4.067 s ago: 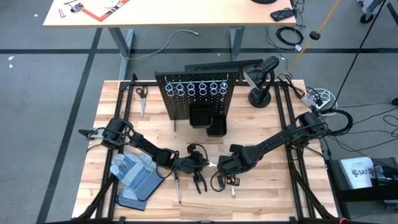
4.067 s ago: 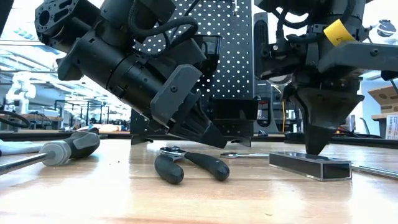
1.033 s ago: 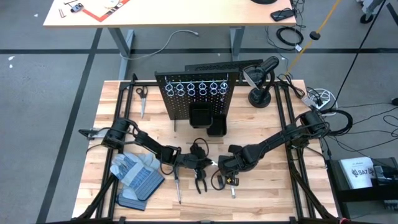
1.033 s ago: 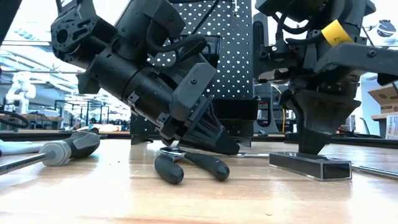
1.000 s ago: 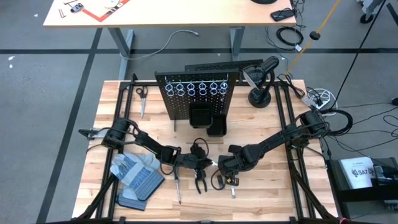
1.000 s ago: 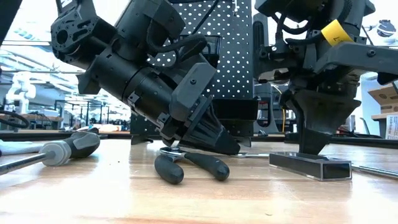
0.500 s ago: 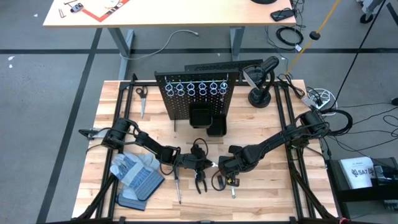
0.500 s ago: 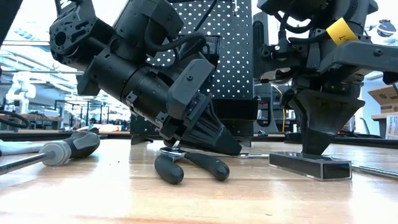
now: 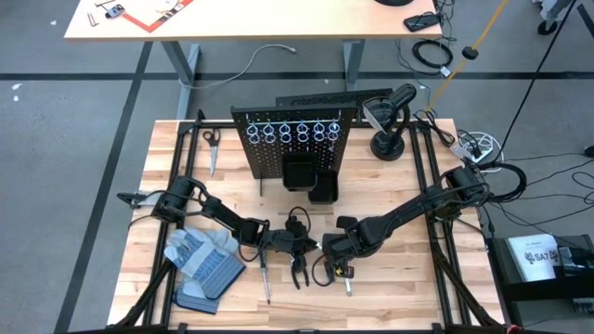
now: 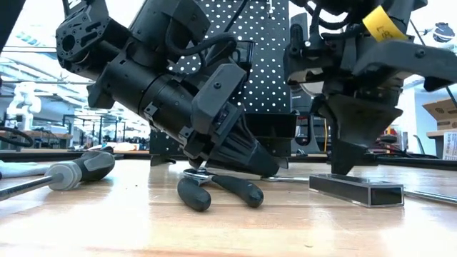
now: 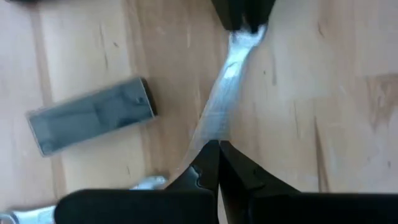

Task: Hang tools onto peg board
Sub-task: Hang the right silver wrench on the black pegboard

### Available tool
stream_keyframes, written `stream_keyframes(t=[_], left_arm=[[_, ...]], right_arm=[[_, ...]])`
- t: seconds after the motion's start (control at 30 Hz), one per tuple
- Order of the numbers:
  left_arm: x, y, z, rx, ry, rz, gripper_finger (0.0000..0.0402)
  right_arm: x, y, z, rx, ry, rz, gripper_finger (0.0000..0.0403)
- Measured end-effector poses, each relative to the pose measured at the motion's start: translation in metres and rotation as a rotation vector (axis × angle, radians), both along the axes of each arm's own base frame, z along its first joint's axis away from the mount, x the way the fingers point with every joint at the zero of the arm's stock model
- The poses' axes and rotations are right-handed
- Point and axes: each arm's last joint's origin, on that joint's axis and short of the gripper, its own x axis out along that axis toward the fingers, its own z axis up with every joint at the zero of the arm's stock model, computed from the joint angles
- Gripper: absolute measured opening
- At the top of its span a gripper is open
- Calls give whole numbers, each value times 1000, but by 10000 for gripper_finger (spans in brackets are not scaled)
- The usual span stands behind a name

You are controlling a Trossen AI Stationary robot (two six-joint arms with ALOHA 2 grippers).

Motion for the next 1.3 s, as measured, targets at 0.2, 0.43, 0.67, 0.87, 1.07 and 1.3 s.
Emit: stream_keyframes(t=[0.2, 0.43, 0.67, 0.87, 1.07, 1.3], left_arm=[[0, 0, 1, 0, -2, 1, 66], [0, 5, -2, -40, 44, 51, 66], [0, 8, -2, -61, 52, 75, 66], [0, 9, -2, -104, 50, 105, 66], [1, 10, -1, -157, 42, 145, 66], [2, 14, -1, -228, 35, 200, 66]], right_arm=[[1, 2, 3, 10, -9, 6, 1], [-2, 12, 4, 16, -13, 34, 1], [-3, 14, 3, -39, -32, 42, 79], [-3, 0, -3, -106, -23, 18, 149], [-5, -4, -6, -124, 3, 44, 154], [-8, -10, -7, -187, 35, 37, 144]])
